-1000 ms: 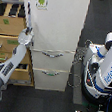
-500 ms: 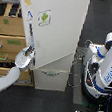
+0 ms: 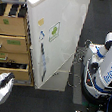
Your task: Opening the fridge
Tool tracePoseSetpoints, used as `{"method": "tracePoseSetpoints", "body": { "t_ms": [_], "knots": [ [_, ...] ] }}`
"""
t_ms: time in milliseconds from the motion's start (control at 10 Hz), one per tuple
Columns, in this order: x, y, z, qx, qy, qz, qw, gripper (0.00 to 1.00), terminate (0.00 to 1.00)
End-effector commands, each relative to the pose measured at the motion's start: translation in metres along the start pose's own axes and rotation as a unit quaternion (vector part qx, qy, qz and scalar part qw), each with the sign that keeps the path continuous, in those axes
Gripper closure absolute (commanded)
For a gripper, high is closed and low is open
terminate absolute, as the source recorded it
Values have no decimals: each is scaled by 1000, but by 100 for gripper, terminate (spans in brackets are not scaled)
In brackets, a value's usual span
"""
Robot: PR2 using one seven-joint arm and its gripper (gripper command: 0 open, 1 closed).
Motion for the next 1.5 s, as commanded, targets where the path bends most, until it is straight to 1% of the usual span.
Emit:
{"method": "tracePoseSetpoints", "body": {
  "t_ms": [100, 200, 300, 400, 600, 700, 800, 1000, 1200, 1300, 1400, 1500],
  "knots": [
    [-91, -83, 160, -38, 25, -76, 996, 0, 0],
    [-70, 14, 59, -44, 78, -15, 996, 0, 0],
    [-64, 44, 20, -42, 103, 4, 994, 0, 0],
    [-57, 79, -36, -25, 137, 19, 990, 0, 0],
    [-48, 124, -110, -25, 170, 47, 984, 0, 0],
    [-42, 155, -171, -26, 201, 70, 977, 0, 0],
    [-37, 164, -195, -21, 215, 74, 973, 0, 0],
    [15, 176, -282, -28, 258, 64, 964, 0, 0],
    [82, 166, -340, -21, 291, 33, 956, 0, 0],
    [174, 126, -376, -26, 292, 1, 956, 0, 0],
    [209, 98, -378, -32, 287, -19, 957, 0, 0],
    [278, 30, -378, -37, 274, -72, 958, 0, 0]
  ]
}}
